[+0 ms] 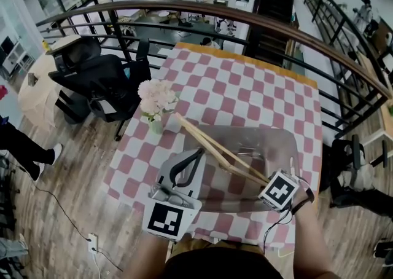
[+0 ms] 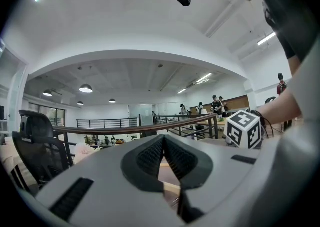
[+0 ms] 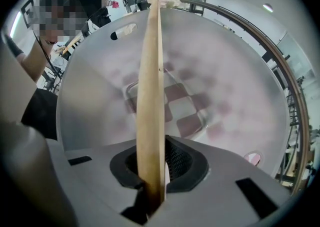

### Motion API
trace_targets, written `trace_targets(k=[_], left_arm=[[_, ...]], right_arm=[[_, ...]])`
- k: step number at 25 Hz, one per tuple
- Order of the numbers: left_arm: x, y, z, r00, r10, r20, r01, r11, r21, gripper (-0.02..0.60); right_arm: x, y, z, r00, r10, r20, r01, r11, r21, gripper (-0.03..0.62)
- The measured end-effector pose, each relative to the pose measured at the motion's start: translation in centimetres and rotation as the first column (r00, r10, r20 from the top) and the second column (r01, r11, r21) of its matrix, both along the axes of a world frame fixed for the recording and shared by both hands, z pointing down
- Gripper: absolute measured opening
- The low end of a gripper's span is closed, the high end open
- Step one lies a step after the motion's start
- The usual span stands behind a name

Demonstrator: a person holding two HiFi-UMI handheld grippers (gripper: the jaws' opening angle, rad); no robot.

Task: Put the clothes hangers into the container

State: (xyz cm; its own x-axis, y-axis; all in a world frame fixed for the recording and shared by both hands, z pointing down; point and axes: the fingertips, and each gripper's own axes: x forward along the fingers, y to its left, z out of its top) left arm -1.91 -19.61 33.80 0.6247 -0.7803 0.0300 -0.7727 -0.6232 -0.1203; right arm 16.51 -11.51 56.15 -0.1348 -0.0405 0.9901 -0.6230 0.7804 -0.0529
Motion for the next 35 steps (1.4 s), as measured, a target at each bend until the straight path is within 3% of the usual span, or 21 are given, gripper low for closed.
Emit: trace_targets(k=[16,22,35], left_arm=[[-0.7,-0.5,0.4,1.000,-0.011,-0.007,0.011,1.000,-0.010,0.009],[-1.2,-0.7,0.5,1.000,-0.016,-0.003,0.016,1.000,-0.009,0.009],[-1.8,-1.1,1.2,1.000,-0.020,0.011,0.020,0.999,-0.029,0.009]], right_arm=[[0.7,-0.4,3.0,0.984,-0.076,-0.163,0.060,0.993,-0.104,0.055],[0.0,-0.3,5.0,0.980,-0.095,-0.173,0.069,0.986,-0.150,0.055],[-1.1,-0.9,7.3,0.989,-0.074,-0.125,0.054,0.986,-0.155,0.055]])
